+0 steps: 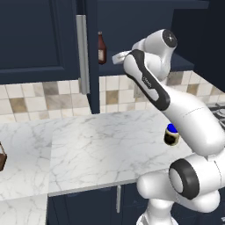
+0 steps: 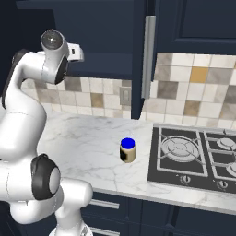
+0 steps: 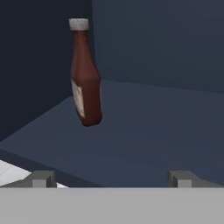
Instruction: Take 2 condiments from the cabinet and move them on the counter near the stove.Make sure the condiments are lined up with each other, next to each other.
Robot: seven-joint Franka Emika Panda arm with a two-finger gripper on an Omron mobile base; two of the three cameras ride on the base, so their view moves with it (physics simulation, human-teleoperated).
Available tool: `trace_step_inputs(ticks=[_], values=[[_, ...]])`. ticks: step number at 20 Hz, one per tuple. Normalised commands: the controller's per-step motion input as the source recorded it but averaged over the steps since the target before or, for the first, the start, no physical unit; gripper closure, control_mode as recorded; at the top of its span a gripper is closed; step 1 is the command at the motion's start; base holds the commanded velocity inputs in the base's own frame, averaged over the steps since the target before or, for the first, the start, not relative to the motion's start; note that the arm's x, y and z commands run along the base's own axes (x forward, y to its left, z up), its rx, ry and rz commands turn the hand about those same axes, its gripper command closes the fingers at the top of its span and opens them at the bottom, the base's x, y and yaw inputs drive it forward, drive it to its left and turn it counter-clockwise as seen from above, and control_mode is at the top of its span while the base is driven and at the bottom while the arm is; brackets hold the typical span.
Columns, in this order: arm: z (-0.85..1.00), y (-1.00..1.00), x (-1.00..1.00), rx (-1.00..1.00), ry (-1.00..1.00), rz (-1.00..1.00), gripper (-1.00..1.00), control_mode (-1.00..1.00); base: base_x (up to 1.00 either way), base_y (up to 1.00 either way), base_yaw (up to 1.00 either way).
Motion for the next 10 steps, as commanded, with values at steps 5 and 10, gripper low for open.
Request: trace_step_inputs(ticks=[5,10], values=[[0.17,0.25,0.33,0.01,-0.02,0.02,-1.00,-1.00,0.00,0.00,0.00],[0.23,0.29,0.34,0.01,0.00,0.05,-1.00,-1.00,0.00,0.00,0.00]])
